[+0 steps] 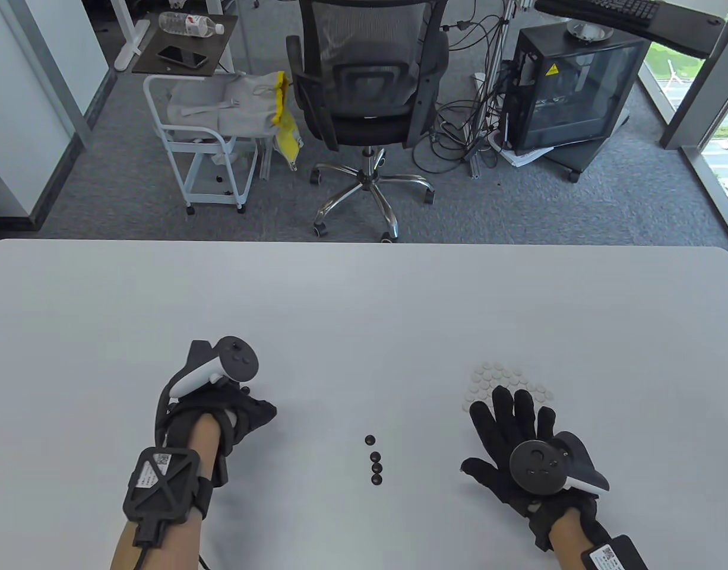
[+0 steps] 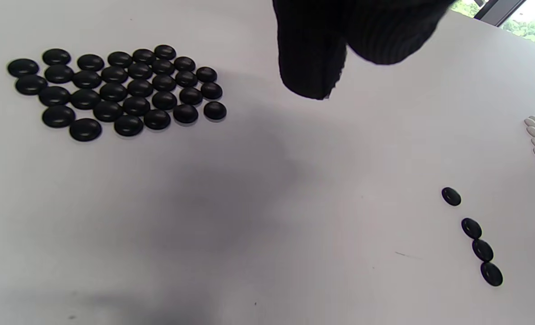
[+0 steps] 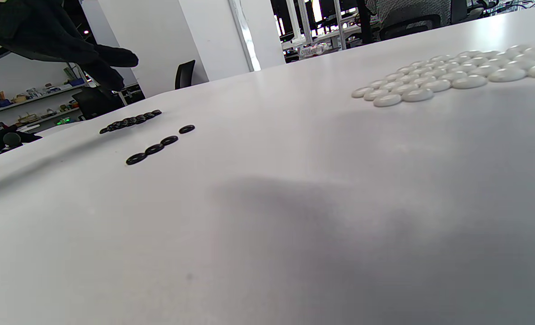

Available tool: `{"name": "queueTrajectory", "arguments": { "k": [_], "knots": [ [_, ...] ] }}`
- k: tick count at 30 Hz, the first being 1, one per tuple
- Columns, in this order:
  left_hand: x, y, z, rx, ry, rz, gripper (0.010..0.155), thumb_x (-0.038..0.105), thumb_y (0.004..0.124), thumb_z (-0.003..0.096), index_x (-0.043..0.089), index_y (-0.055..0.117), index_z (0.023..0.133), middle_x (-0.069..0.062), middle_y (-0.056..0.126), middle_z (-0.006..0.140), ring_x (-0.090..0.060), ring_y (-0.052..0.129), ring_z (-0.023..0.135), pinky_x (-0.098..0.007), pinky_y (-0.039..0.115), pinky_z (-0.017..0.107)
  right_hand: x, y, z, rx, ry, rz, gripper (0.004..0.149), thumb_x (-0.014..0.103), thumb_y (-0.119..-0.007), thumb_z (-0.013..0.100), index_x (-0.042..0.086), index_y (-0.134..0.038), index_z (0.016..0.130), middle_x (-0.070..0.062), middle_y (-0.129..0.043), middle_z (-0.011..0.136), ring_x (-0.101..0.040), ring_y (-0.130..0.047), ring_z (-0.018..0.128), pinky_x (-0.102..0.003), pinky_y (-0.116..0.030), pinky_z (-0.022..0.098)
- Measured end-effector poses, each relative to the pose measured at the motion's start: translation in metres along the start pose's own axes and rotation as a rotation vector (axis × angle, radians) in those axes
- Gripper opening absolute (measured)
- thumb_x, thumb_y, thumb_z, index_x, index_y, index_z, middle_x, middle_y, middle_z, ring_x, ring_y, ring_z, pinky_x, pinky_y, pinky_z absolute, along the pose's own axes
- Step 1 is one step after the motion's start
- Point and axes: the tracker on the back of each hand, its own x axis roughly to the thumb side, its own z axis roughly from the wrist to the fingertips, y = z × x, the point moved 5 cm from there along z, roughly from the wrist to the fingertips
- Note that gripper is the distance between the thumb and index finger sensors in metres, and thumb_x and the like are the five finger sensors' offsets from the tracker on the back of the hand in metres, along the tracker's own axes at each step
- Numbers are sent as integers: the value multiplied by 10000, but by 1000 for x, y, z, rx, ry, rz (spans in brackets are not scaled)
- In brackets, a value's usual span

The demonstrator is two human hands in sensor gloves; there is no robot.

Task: Go stone sorting task

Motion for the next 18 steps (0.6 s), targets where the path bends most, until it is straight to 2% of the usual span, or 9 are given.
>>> {"name": "queueTrajectory", "arguments": {
  "k": [6,10,15,18],
  "knots": [
    [67,23,22,-58,107,163,532,520,634,579,326,767,1056,-205,27,1174,-538,-82,962,-807,33,520,0,-1,0,12,-5,17,849,513,-507,636,-45,-145,1164,-478,56,1048,-688,104,860,-886,-32,487],
    [106,40,33,-109,194,198,535,524,635,576,330,756,1060,-209,31,1170,-541,-74,959,-808,41,519,0,-1,-1,15,-10,17,846,513,-506,638,-44,-149,1165,-476,57,1048,-687,104,861,-886,-32,487],
    [141,54,38,-128,288,225,567,530,623,569,335,675,1099,-226,8,1157,-543,-80,951,-811,45,513,-2,-1,-1,21,-19,24,846,511,-509,638,-45,-153,1166,-478,58,1047,-686,106,860,-885,-30,489],
    [149,62,44,-132,298,243,591,537,606,560,343,623,1119,-226,-29,1142,-541,-103,939,-811,34,507,-3,-3,0,34,-22,26,850,513,-510,637,-47,-152,1166,-479,60,1046,-689,108,858,-886,-30,487]
  ]
}}
